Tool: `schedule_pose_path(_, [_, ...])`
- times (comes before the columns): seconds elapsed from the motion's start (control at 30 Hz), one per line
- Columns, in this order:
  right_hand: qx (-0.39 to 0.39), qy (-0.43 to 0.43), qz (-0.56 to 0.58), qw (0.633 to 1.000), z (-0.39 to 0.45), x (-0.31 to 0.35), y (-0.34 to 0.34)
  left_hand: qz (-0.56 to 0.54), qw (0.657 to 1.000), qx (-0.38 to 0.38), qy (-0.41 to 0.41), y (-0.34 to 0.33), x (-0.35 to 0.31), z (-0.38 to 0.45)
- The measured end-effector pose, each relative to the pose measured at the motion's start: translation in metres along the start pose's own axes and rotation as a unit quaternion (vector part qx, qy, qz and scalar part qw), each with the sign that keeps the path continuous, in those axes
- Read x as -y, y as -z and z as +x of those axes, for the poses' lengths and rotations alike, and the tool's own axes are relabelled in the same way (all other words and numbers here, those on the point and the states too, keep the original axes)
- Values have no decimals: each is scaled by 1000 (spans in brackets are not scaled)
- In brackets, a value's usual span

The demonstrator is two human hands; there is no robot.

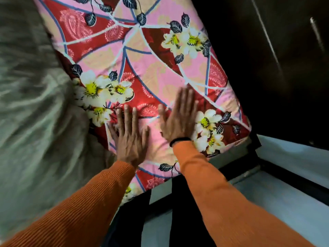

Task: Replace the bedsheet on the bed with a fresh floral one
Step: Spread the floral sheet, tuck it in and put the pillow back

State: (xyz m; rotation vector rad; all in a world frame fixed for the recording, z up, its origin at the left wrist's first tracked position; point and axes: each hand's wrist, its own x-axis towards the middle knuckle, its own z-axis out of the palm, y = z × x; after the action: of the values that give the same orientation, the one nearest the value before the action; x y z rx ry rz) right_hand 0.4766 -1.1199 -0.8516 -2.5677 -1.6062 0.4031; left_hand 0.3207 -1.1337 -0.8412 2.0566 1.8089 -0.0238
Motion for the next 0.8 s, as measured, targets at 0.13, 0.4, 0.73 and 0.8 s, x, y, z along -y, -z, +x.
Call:
schedule_pose_path(0.13, [-35,-156,-47,986,-28,-72,12,95,992,58,-59,-10,19,-33])
schedule_pose_path(0.4, [-14,-358,70,931,-35,-95,43,11,988,122,-93,4,37,-115])
schedule_pose_path(0.73, [121,35,323,938,-18,213,25,-73,945,-249,200,189,201,-24])
schedule_pose_path(0.8, [204,19,400,893,-14,270,30,-119,899,-238,349,210,269,-12])
